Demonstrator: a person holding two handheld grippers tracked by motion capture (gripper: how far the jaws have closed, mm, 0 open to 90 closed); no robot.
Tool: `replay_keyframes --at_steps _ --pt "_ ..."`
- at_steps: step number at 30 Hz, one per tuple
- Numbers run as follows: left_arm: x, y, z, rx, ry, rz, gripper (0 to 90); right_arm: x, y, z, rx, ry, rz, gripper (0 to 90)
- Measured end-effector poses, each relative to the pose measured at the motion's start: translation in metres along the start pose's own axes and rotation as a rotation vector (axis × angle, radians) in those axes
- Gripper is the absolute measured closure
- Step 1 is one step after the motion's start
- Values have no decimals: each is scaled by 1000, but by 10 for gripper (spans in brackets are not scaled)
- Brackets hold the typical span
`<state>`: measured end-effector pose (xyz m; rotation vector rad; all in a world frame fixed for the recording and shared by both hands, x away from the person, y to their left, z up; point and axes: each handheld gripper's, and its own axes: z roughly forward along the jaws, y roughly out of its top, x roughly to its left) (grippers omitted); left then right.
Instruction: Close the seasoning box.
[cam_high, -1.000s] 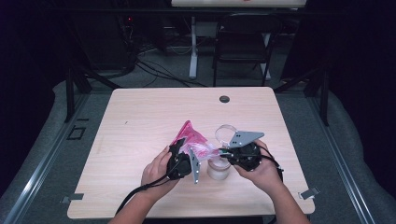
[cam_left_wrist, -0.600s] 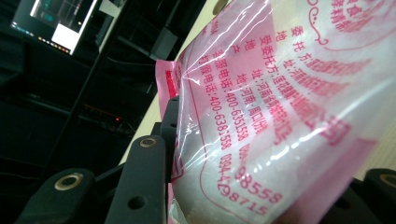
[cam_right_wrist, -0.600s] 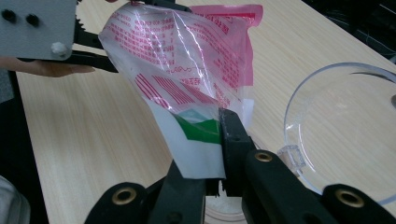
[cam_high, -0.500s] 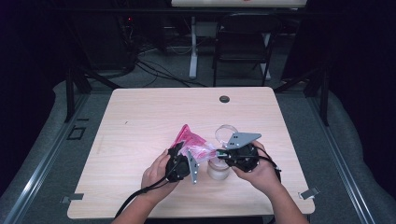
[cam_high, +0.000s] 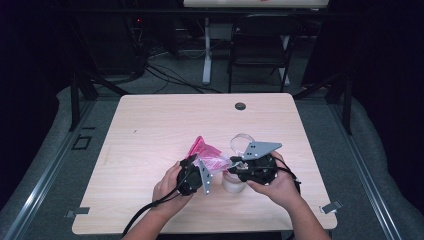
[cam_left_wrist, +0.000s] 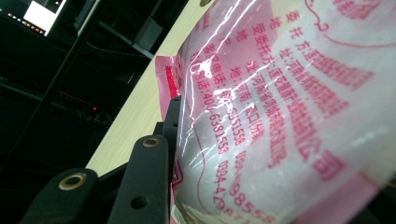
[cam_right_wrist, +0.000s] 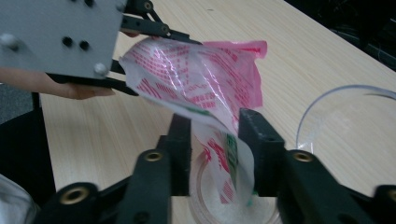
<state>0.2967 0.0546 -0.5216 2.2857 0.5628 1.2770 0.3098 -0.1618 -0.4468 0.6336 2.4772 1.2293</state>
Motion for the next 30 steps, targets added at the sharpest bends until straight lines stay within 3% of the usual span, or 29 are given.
replay_keyframes --at_steps 10,13,16,24,26,30 --pt "1 -6 6 26 -70 -83 681 0 3 -5 -35 -28 -14 482" --pt "3 -11 9 29 -119 -139 682 -1 5 -11 -58 -37 -6 463" --pt "7 -18 14 42 -177 -225 682 -2 5 -16 -68 -40 2 458" --pt "13 -30 21 35 -290 -371 686 -4 6 -18 -81 -43 8 456" --pt "13 -34 23 36 -335 -429 686 -4 6 -19 -85 -44 10 456" --pt "13 -41 26 36 -368 -481 687 -4 6 -20 -88 -44 15 456"
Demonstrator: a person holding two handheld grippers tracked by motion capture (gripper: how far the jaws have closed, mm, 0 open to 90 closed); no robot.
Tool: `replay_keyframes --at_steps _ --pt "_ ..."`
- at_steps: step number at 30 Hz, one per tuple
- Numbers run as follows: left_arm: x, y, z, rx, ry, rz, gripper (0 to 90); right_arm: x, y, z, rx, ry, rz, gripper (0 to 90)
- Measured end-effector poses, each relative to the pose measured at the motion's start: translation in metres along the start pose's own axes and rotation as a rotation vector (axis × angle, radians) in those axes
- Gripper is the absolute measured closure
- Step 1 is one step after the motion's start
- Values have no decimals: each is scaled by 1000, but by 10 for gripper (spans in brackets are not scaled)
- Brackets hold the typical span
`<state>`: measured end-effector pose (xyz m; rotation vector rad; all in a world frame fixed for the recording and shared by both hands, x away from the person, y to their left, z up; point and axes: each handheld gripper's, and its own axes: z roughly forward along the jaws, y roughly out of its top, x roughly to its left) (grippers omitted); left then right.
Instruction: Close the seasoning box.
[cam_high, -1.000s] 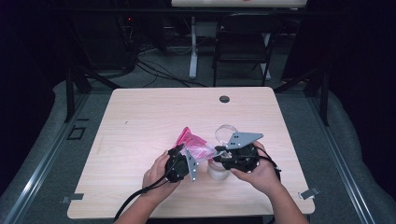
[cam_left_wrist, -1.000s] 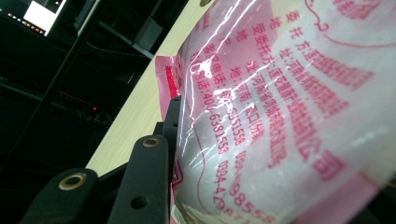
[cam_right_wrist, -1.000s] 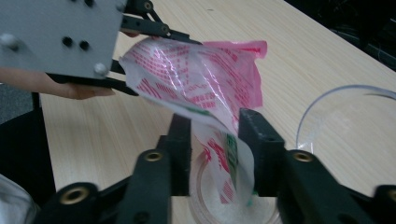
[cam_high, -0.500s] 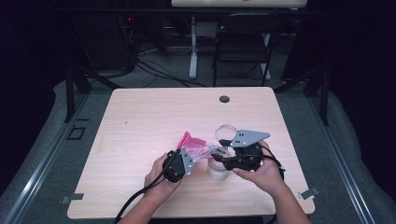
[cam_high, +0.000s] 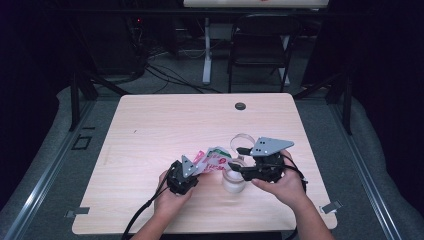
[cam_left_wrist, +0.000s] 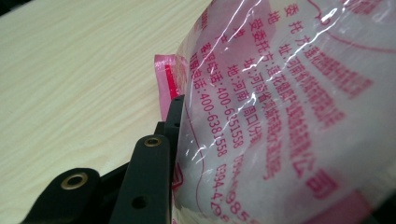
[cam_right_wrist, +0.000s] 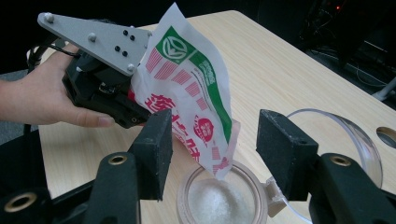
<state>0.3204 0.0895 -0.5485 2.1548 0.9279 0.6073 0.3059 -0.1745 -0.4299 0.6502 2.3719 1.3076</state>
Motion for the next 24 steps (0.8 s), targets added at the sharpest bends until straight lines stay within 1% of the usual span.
replay_keyframes --at_steps 2,3,6,9,11,12,13,17,18,21,23,24 --pt "1 -1 0 -1 -8 -7 687 0 0 0 0 -2 0 456" --pt "3 -2 1 -4 -27 -28 687 0 0 0 -2 0 2 455" --pt "4 -3 0 -6 -35 -34 688 0 0 0 -5 -2 4 453" --pt "6 -4 -3 -13 -45 -50 688 -1 0 -1 -10 -12 11 449" --pt "8 -5 -6 -12 -43 -45 689 -2 0 -1 -16 -12 14 449" --pt "9 -6 -7 -19 -41 -55 688 -2 0 -2 -18 -12 16 449" --pt "9 -6 -7 -19 -41 -55 689 -2 0 -2 -18 -12 16 449" --pt "18 -10 -17 -29 -26 -70 689 -4 -1 -4 -27 -17 27 449" --pt "18 -10 -17 -29 -26 -70 689 -4 -2 -4 -27 -19 29 449" --pt "27 -13 -27 -36 -5 -83 689 -5 -2 -5 -25 -21 30 450" --pt "32 -15 -32 -43 6 -103 689 -5 -2 -5 -27 -21 34 450" --pt "32 -15 -32 -43 6 -103 689 -5 -2 -5 -27 -24 35 450"
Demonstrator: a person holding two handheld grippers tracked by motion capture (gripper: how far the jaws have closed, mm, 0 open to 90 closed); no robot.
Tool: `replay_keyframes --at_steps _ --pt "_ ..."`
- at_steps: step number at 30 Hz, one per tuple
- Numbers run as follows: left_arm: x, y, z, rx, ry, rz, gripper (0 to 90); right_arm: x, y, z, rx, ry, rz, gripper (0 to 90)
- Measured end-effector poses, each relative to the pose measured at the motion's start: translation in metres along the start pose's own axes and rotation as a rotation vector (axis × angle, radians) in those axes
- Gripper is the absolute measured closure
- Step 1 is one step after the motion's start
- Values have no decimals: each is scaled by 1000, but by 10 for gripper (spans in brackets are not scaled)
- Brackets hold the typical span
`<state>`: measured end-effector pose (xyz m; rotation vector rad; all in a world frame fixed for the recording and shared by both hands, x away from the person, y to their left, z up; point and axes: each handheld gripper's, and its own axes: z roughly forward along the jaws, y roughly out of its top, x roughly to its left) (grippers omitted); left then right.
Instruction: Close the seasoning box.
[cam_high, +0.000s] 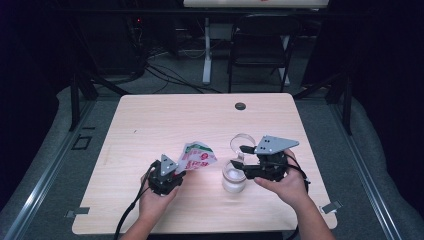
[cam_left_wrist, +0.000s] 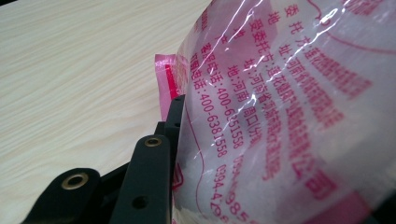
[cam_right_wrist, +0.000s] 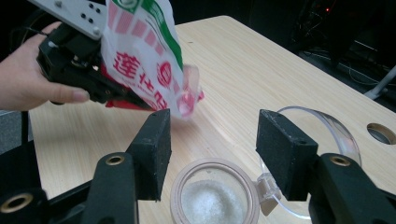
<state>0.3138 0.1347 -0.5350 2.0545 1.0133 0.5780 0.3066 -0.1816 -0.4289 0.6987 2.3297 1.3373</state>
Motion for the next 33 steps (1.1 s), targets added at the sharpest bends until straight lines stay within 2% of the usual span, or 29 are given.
replay_keyframes --at_steps 6,16,23,28,33 --pt "22 -6 -19 -8 57 -44 688 0 0 0 -2 2 5 450" --pt "60 -29 -46 -9 174 -137 687 0 -1 1 1 -6 0 450" --pt "76 -43 -49 9 272 -158 686 1 -2 4 4 -5 -3 450" --pt "92 -56 -51 24 322 -227 687 1 -3 3 1 -8 -1 445" --pt "102 -66 -53 47 371 -266 686 0 -3 3 0 -9 1 444"
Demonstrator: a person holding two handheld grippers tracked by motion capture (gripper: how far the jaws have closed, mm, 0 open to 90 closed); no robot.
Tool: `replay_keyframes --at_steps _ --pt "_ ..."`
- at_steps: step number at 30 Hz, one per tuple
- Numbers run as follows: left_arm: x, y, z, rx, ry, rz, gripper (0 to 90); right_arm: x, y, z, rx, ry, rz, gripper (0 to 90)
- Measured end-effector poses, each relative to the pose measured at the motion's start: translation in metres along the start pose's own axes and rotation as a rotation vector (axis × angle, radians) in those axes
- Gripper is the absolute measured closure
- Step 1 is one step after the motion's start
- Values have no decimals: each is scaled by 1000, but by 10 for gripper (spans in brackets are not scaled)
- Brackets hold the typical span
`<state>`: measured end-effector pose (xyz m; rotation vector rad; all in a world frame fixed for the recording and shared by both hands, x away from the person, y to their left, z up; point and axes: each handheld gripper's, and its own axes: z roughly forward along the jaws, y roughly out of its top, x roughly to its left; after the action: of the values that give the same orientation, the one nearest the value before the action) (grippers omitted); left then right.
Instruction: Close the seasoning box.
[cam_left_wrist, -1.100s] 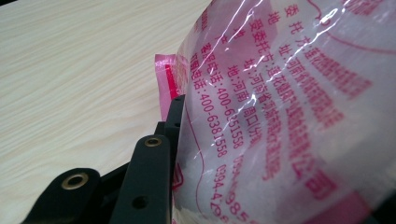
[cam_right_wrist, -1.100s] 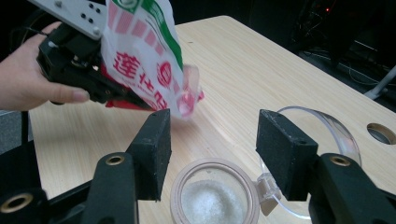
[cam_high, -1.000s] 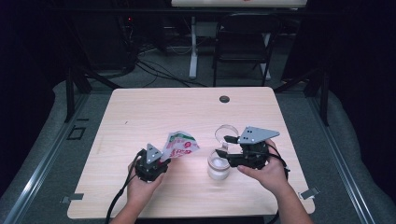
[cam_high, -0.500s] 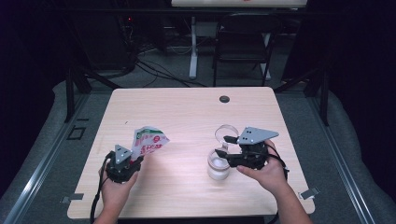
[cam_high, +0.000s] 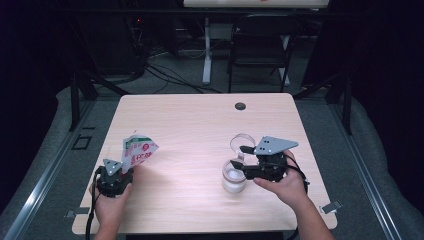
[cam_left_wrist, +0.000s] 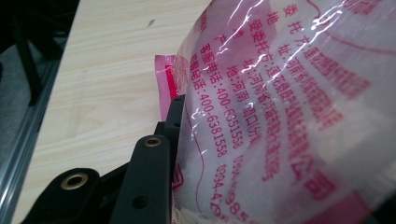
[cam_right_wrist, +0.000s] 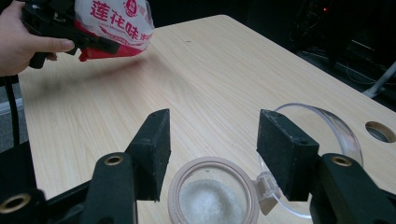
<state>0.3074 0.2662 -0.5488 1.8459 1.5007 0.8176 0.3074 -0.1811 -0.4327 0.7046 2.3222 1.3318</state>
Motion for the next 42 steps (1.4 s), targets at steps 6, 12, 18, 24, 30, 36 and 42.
replay_keyframes --at_steps 6,12,18,24,30,36,42 --pt "10 -6 5 10 53 -31 682 1 0 2 7 -2 -6 442" --pt "14 -10 9 27 58 -50 672 1 0 0 1 -3 -6 442" --pt "17 -13 14 50 42 -70 672 1 -1 0 0 -3 -5 442" --pt "19 -15 14 49 27 -95 670 1 -1 1 1 -5 -5 442" --pt "19 -17 14 52 5 -109 644 1 -1 1 4 -4 -7 440" --pt "18 -17 15 52 -21 -112 535 1 -1 2 5 -3 -5 439" --pt "14 -17 14 40 -12 -77 347 1 -1 2 5 -2 -5 439"
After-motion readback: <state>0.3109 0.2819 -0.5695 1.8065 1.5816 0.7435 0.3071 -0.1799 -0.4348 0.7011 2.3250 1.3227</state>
